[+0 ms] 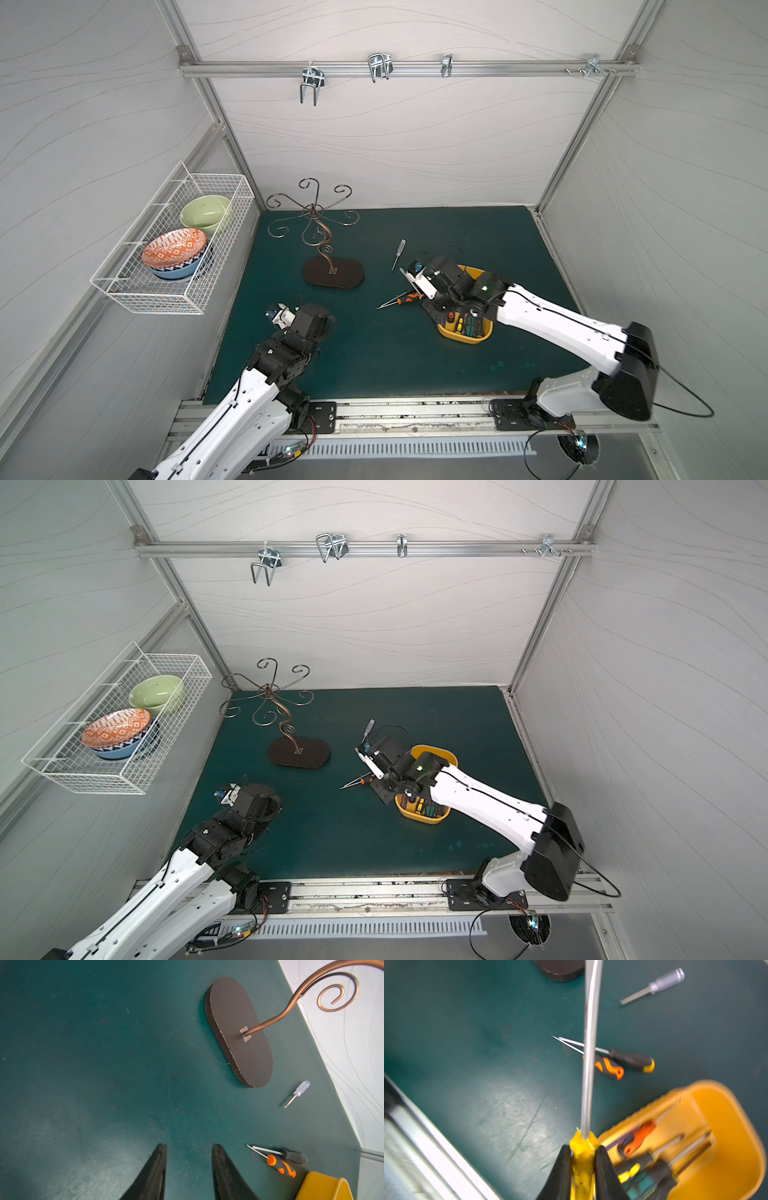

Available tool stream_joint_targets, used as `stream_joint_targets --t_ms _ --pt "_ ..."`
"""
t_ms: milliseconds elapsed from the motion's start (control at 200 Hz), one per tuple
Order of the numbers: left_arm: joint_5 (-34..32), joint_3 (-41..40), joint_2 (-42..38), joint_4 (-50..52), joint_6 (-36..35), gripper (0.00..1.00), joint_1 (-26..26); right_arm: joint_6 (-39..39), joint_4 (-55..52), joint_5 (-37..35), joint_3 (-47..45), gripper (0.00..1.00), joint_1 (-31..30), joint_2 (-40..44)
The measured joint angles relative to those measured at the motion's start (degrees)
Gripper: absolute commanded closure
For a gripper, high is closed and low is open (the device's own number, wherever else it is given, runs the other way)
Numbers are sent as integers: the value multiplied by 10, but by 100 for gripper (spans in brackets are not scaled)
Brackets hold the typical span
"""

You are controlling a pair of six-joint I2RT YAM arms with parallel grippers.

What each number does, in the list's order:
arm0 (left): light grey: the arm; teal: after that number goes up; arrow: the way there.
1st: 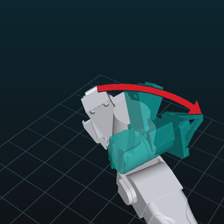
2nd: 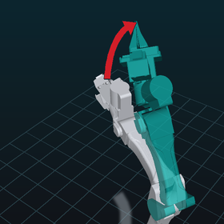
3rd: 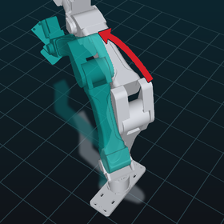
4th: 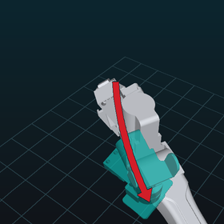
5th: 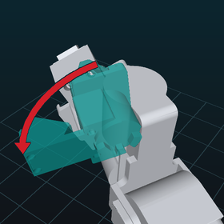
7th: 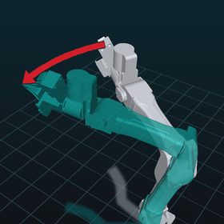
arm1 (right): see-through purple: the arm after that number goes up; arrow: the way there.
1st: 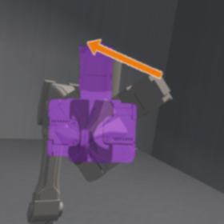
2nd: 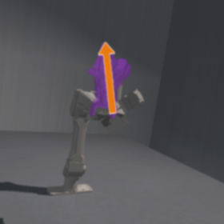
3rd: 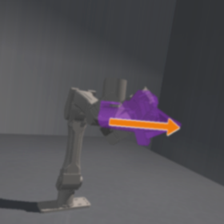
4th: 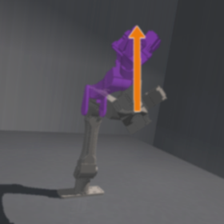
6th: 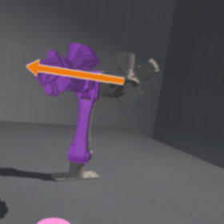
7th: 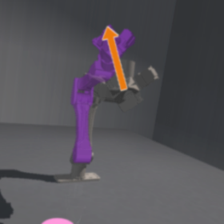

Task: Put the screwdriver on the desktop into the storage box
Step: Place the screwdriver in the storage box.

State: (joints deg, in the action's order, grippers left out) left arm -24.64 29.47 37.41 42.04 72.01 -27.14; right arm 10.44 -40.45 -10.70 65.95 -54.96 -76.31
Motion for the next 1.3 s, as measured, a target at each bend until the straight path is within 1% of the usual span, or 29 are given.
stream_joint_targets --t_ms 100,160,210,315,380,580,805,921,976,1021,1181,1301 --pt "5 0 9 -4 0 61 0 109 -9 -3 -49 100 30 54" --pt "9 0 14 -7 0 61 0 168 -8 7 -83 100 68 81" --pt "12 0 18 -11 0 61 0 215 -5 25 -114 100 113 101" --pt "16 0 23 -17 0 61 0 279 3 68 -160 100 199 113" --pt "17 0 24 -19 0 61 0 301 5 87 -168 100 229 101" --pt "17 0 24 -20 0 61 0 321 30 125 -154 100 239 35" --pt "25 0 26 -23 -5 61 0 336 56 131 -155 100 239 -25" --pt "31 0 34 -32 -7 60 0 336 68 128 -155 85 239 -52" --pt "36 0 40 -37 -9 60 0 335 72 124 -155 74 239 -62" --pt "40 0 45 -40 -10 60 0 331 74 120 -155 68 239 -69" --pt "50 0 61 -52 -13 60 0 315 74 105 -152 57 239 -75" --pt "54 0 65 -56 -14 60 0 296 59 85 -131 57 239 -71"
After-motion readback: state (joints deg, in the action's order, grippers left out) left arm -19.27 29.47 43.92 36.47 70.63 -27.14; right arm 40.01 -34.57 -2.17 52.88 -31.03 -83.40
